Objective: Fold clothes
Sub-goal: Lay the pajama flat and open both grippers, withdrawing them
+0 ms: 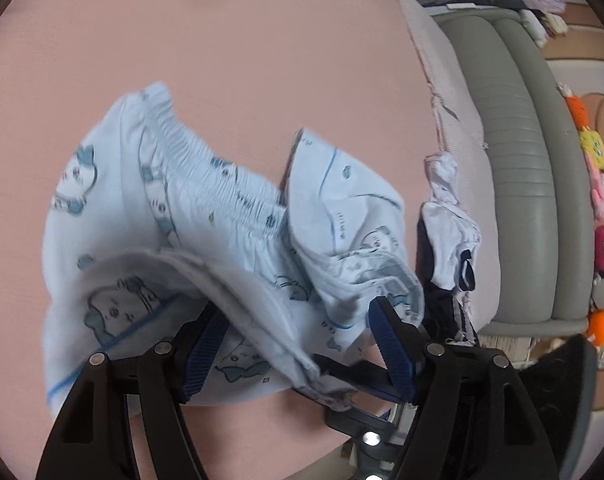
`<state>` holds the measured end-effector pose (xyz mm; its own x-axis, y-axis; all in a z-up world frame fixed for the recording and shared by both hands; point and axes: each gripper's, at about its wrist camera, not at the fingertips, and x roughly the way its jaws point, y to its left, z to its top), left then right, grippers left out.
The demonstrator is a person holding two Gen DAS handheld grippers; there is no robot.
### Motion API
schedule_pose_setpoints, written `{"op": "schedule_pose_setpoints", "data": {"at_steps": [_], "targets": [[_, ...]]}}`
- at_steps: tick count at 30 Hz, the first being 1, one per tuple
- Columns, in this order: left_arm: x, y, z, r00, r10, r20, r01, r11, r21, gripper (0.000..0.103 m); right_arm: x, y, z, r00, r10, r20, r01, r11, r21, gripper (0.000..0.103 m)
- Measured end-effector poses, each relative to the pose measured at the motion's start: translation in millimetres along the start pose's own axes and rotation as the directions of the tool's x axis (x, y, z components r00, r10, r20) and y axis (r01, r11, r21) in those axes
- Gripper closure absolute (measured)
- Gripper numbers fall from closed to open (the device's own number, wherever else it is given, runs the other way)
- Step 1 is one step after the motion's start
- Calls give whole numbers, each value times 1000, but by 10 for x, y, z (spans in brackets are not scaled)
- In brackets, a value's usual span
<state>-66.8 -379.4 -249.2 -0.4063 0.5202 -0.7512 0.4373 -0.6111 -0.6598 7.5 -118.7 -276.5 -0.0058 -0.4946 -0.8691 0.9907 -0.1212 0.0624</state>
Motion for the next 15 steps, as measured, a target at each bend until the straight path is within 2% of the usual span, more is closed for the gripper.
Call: {"op": "schedule_pose_setpoints", "data": {"at_steps": [1,5,8,11,15], "targets": [[15,-2,-17,1000,15,2,-15,1000,4,37,-10,-18,-42,1000,1,-3,-1,1000,4,94],[46,-35,-96,993,116,25,-117,992,49,76,-46,-93,-212,1000,4,-16,-3,1000,22,94],[62,-7,-139,987,152,44,-155,986,63,86,-41,-154,-339,999,13,-51,-10,998,55,94],[59,22,-180,987,150,59,-154,987,55,89,-36,-214,-467,996,23,-86,-15,996,88,94],[12,-41,-286,982,163,92,-172,980,104,93,-73,-322,-607,990,45,-133,-25,989,148,94]]}}
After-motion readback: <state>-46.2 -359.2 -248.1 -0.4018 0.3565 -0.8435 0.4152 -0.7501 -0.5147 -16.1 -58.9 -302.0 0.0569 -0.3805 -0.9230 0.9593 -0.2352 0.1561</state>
